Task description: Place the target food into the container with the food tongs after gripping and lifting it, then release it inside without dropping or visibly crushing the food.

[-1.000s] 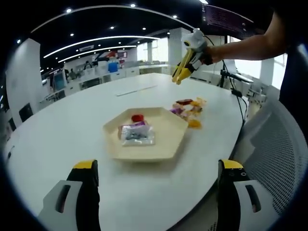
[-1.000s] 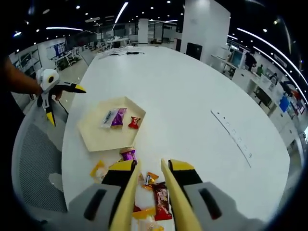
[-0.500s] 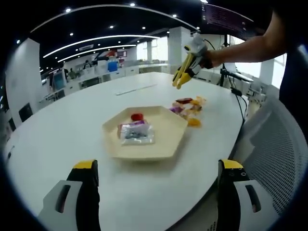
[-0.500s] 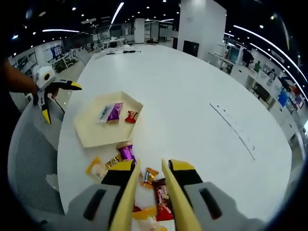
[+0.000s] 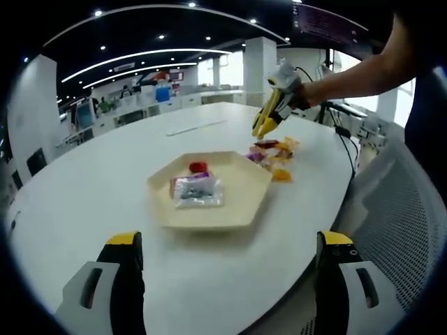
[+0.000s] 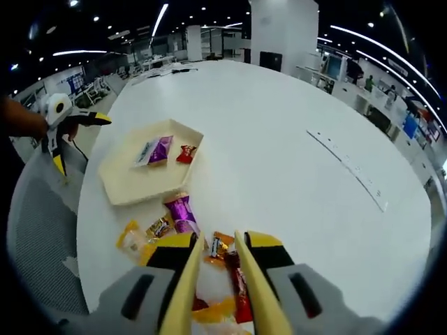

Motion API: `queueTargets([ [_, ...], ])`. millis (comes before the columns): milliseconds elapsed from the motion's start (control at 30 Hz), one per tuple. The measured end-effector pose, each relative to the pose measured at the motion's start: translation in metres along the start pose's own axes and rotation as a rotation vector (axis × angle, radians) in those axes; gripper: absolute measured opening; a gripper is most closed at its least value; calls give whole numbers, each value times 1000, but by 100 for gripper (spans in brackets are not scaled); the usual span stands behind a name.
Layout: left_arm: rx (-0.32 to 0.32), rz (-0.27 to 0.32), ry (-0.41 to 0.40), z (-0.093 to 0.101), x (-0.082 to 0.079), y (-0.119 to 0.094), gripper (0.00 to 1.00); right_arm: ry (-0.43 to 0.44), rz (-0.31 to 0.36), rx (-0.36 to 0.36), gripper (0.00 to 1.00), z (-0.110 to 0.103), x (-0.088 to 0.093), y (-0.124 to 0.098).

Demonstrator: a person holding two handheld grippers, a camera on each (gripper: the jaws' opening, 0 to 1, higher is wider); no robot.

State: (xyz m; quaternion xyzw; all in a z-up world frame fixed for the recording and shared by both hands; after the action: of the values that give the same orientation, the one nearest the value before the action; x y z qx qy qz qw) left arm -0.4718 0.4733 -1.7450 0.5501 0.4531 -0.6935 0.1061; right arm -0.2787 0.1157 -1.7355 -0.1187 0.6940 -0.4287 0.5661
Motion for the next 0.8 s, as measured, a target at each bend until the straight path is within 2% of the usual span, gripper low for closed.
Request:
queueTargets([
  [633, -12, 4, -11, -1, -1, -1, 99, 47, -34, 35, 26, -4, 19, 23],
  [733, -14, 6, -12, -1, -1, -1, 99, 24, -80, 49, 26, -7, 24, 24],
  [800, -15, 7, -13, -2, -1, -1, 99, 45, -62, 48, 25, -5, 21, 25],
])
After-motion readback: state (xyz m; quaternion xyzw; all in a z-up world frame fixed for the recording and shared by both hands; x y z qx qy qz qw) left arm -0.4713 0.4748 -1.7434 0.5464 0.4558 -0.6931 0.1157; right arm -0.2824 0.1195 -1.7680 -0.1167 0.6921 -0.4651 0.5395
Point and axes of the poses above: the point that each gripper's makers call its tool centre point, and the gripper's own axes: y roughly forward along the fingers, z roughly to its right, x roughly out of its underside, the point moved 9 cm from there along -y, roughly backward along the fingers
